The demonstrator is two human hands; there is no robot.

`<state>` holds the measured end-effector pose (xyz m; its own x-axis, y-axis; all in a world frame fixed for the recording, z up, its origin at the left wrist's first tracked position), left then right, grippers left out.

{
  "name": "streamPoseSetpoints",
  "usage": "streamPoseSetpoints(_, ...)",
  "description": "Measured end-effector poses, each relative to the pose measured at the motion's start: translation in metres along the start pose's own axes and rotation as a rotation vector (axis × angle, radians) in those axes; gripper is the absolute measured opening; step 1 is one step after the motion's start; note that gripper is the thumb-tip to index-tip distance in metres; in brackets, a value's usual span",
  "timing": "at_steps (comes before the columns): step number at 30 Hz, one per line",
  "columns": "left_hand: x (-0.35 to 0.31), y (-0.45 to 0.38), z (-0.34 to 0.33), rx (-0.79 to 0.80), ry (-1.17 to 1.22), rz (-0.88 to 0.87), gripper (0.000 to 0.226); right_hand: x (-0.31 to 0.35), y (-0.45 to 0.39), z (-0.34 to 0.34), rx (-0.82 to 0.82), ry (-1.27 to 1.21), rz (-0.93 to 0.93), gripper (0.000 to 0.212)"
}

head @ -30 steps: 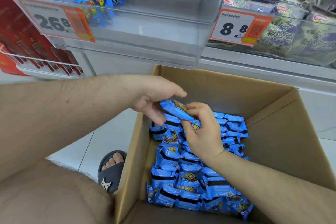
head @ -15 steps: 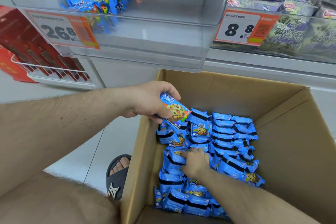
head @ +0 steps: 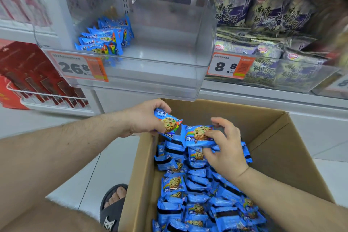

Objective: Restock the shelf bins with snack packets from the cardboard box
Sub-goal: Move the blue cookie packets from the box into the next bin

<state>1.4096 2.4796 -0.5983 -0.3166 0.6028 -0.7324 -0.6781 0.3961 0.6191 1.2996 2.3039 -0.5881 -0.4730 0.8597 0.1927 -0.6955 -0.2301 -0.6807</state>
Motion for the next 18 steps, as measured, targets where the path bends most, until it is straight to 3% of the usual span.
streamPoseSetpoints(5, -0.007, 0.018, 0.003, 0.036, 0.097, -0.016, 0.056, 0.032, -0.031, 0.033, -0.123, 0.026, 0.154, 0.032)
streamPoseSetpoints(12, -0.027, 0.052, -0.023, 0.357, 0.239, -0.150, 0.075, 0.063, -0.059, 0.050, -0.218, 0.007, 0.210, 0.027)
streamPoseSetpoints(15, -0.033, 0.058, -0.025, 0.360, 0.296, -0.176, 0.067, 0.071, -0.065, 0.047, -0.170, 0.041, 0.228, 0.028)
streamPoseSetpoints(18, -0.039, 0.061, -0.018, 0.248, 0.248, -0.250, 0.056, 0.071, -0.071, 0.034, -0.043, -0.038, 0.184, 0.037)
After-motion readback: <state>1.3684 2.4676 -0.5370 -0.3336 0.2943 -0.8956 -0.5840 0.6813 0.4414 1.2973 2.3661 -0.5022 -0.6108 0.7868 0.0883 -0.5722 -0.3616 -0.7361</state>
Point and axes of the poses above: each hand's wrist, its own y-axis away from the middle knuckle, its own z-axis out of the back of the hand, x = y × z, the point moved 9 cm from there along -y, towards the middle knuckle, and after that the axes turned 14 degrees about z, right-handed, at the moved point
